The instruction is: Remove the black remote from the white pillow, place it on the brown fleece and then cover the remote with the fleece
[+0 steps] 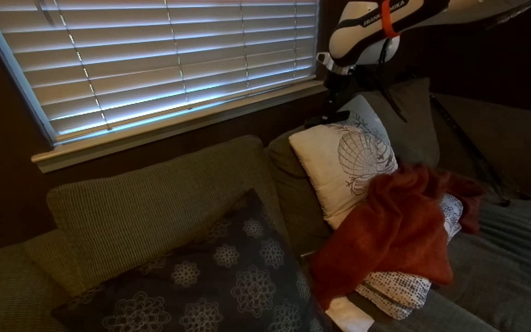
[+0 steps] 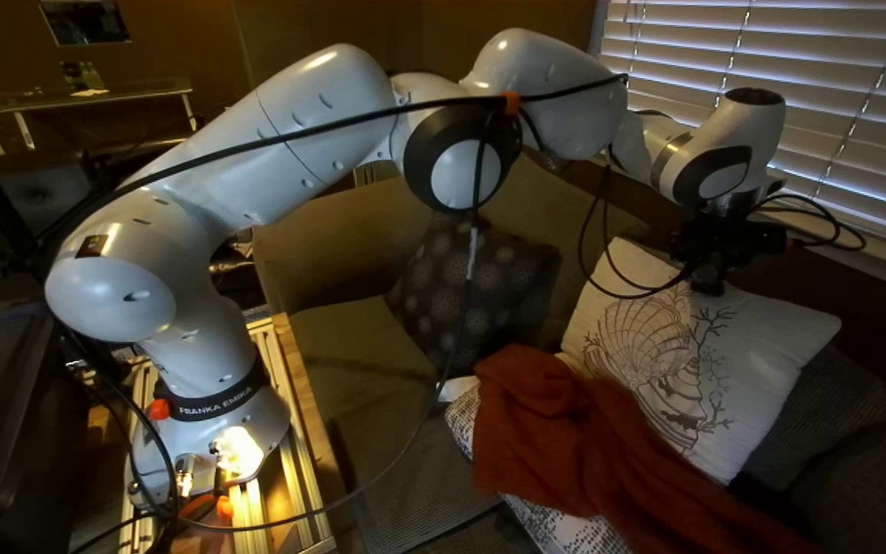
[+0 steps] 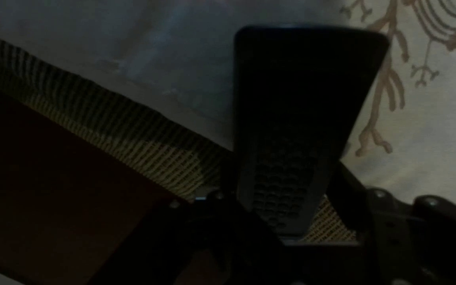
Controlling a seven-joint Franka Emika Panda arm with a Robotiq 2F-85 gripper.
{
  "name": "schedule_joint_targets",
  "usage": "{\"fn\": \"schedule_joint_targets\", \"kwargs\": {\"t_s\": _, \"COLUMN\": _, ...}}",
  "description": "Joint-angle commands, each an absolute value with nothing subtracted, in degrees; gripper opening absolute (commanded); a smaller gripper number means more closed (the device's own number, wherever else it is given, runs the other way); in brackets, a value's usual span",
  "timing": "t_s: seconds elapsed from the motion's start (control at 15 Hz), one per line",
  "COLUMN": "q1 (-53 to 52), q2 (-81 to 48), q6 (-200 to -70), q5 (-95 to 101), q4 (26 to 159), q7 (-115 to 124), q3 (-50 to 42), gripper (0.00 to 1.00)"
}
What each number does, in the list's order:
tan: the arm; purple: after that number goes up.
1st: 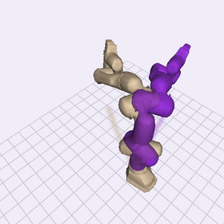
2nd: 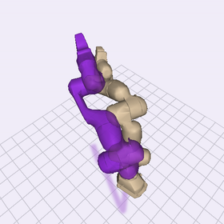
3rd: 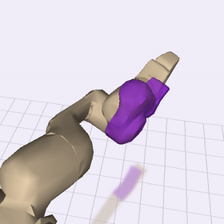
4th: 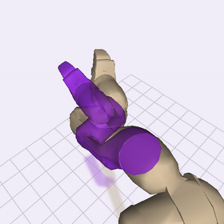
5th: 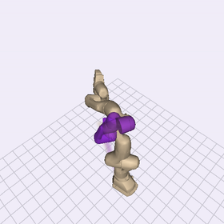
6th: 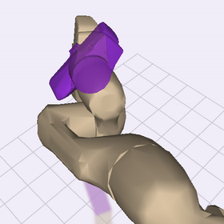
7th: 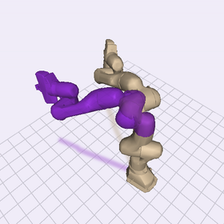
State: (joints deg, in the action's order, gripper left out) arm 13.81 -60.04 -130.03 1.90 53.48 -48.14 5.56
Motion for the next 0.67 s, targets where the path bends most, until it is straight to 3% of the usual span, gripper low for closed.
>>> {"fn": "schedule_joint_targets", "kwargs": {"t_s": 0.0, "q1": 14.47, "q2": -62.07, "q6": -128.01, "q5": 0.09, "q4": 49.67, "q7": -51.96, "q3": 7.08, "gripper": 0.34}}
{"fn": "schedule_joint_targets", "kwargs": {"t_s": 0.6, "q1": 15.44, "q2": -56.31, "q6": -128.36, "q5": -4.44, "q4": 56.35, "q7": -51.5, "q3": 9.62, "gripper": 0.34}}
